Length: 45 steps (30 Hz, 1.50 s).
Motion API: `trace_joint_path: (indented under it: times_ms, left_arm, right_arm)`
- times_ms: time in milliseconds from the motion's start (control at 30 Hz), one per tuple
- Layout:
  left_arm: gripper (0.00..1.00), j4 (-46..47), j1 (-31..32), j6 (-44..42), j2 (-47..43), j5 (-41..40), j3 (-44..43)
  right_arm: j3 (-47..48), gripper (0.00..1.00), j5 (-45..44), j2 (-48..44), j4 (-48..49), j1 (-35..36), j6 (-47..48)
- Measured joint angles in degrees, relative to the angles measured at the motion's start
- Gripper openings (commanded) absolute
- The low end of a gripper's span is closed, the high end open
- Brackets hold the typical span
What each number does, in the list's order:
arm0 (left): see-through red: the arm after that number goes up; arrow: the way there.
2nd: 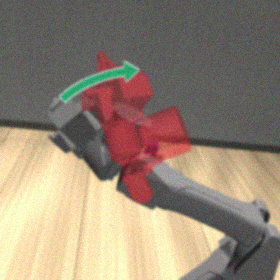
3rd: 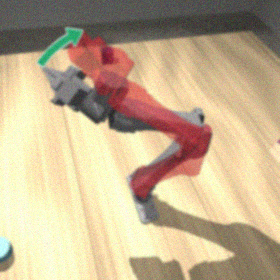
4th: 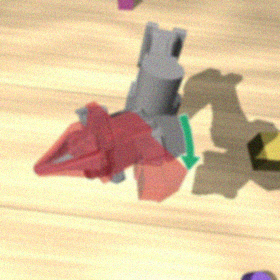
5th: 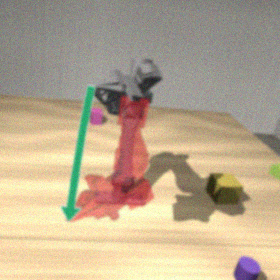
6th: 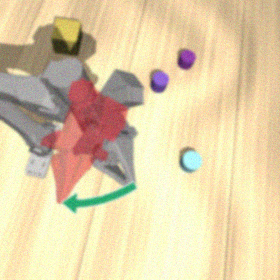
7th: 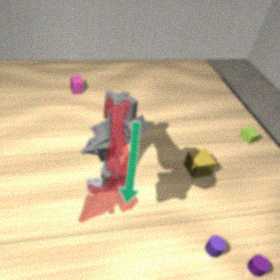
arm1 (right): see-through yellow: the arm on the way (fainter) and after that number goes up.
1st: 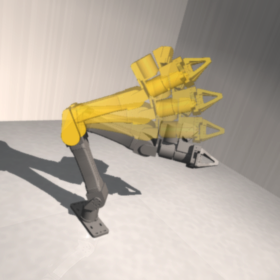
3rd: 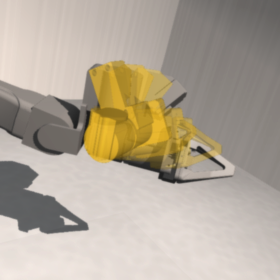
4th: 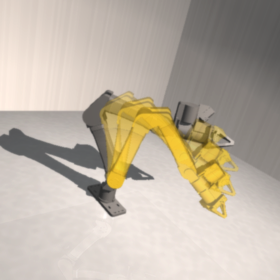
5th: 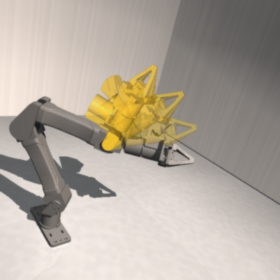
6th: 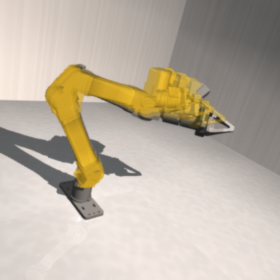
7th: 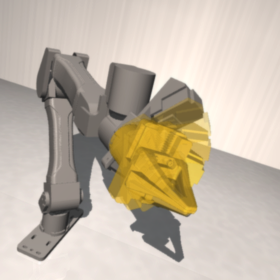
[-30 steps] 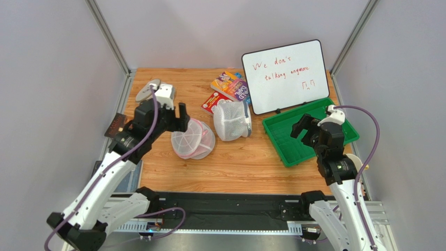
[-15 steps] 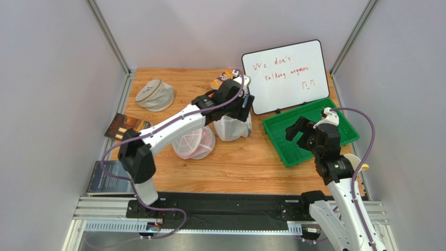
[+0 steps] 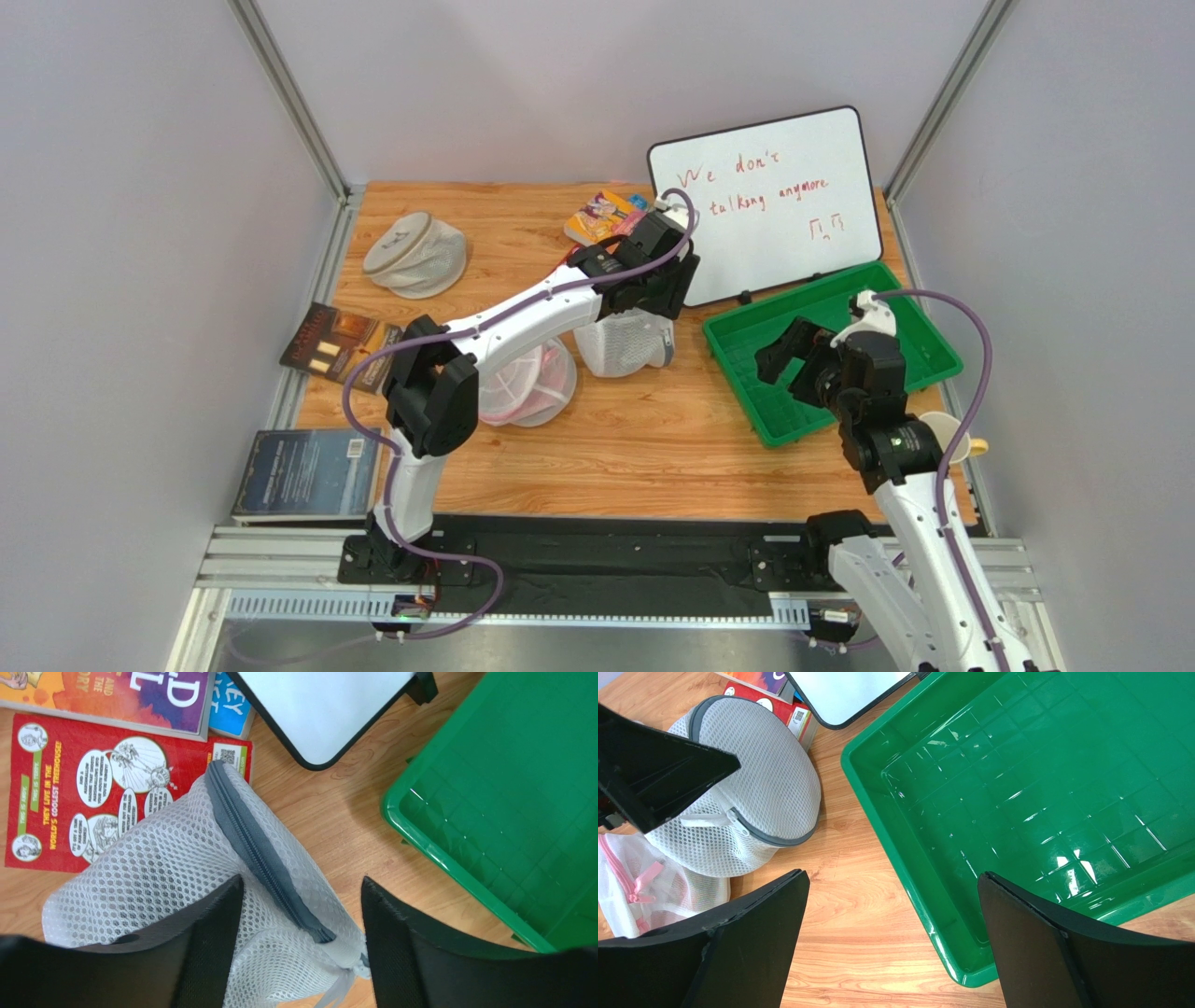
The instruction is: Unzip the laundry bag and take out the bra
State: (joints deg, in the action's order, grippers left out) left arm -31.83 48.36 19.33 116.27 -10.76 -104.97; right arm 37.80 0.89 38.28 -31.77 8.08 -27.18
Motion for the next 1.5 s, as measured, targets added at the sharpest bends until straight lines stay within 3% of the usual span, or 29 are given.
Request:
trace_joint_path:
  times_ms: [133,167,233,533,767,933,1200,1500]
  left_arm:
    - [0.23,-0.7,0.0,0.7,0.9,-1.1,-0.1]
    - [0.10,-0.8,0.0,0.9,0.9,-1.3,-0.1]
    - [0.01,-0.8,0.0,1.5,0.9,-1.4,-0.1]
    - [0.00,3.8,0.0,4.5,-2.8,0.2,6.3]
    - [0.00,8.7,-0.1,10.5,-9.2,6.2,15.4]
    - [0.00,13.0,-0.8,14.5,-14.2,11.4,21.6]
    - [0.00,18.4,-1.6,18.2,-20.3,16.2,28.6]
    - [0.00,21.5,-1.7,20.2,-20.9,19.1,31.0]
  right_arm:
    - [-1.2,0.97,0.9,-0.1,0.1,0.0,0.0]
    - [-1.5,0.96,1.2,-0.1,0.1,0.0,0.0]
    - [-1.8,0.95,1.8,0.0,0.2,0.0,0.0]
    - [-3.2,0.86,9.2,0.2,4.9,1.6,-3.2]
    - [-3.6,0.81,11.6,2.4,12.2,12.6,-6.5]
    - [-4.2,0.70,14.3,6.6,18.6,18.4,-8.4]
    - [-4.5,0.59,16.2,11.0,23.5,20.6,-9.5]
    - [-4.5,0.53,16.4,14.6,25.2,23.4,-9.4]
